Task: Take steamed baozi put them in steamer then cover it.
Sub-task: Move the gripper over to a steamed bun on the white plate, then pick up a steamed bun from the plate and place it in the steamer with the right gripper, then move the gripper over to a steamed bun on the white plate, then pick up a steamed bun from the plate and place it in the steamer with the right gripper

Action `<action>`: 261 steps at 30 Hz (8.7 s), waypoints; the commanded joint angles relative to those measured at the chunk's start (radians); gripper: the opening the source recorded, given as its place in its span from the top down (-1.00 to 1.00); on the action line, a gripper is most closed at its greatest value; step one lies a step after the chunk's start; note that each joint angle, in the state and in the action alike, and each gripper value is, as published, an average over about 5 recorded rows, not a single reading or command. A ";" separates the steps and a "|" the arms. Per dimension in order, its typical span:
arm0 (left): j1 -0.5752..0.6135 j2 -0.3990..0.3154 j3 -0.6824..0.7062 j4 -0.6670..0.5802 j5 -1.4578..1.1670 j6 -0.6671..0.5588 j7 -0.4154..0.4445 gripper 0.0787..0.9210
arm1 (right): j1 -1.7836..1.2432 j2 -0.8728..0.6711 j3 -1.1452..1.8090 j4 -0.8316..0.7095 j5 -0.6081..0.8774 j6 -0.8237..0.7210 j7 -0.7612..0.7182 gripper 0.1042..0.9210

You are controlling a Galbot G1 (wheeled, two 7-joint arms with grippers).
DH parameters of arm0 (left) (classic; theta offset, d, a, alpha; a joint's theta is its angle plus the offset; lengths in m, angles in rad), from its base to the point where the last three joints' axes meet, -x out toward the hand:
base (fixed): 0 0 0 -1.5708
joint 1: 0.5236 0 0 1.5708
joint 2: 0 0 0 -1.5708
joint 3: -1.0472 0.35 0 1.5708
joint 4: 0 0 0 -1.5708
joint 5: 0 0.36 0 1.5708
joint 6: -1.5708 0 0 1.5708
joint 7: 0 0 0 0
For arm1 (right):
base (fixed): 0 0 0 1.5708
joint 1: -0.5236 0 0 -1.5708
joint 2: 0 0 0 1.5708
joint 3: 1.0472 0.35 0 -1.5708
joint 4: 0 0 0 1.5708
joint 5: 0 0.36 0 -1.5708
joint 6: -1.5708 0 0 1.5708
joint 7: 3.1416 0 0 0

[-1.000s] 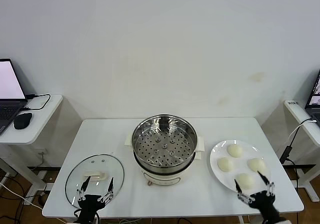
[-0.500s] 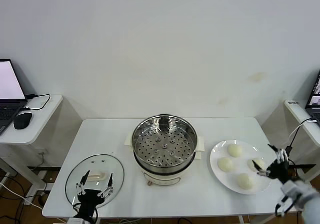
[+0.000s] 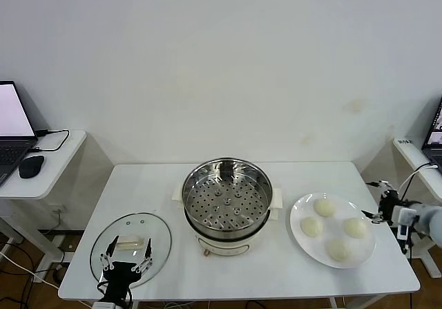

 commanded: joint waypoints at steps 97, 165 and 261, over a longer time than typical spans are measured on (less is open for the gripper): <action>-0.074 0.043 -0.024 0.019 -0.030 -0.023 0.006 -0.77 | 1.549 0.536 -1.500 -0.169 0.531 0.070 -0.126 -0.23; -0.018 0.049 -0.020 -0.076 -0.020 -0.045 0.004 -0.77 | 1.709 0.123 -1.680 0.183 0.473 -0.212 -0.272 -0.76; -0.064 0.056 -0.007 -0.047 -0.009 -0.032 0.012 -0.77 | 1.249 -0.061 -1.305 0.132 0.400 -0.315 -0.201 -0.03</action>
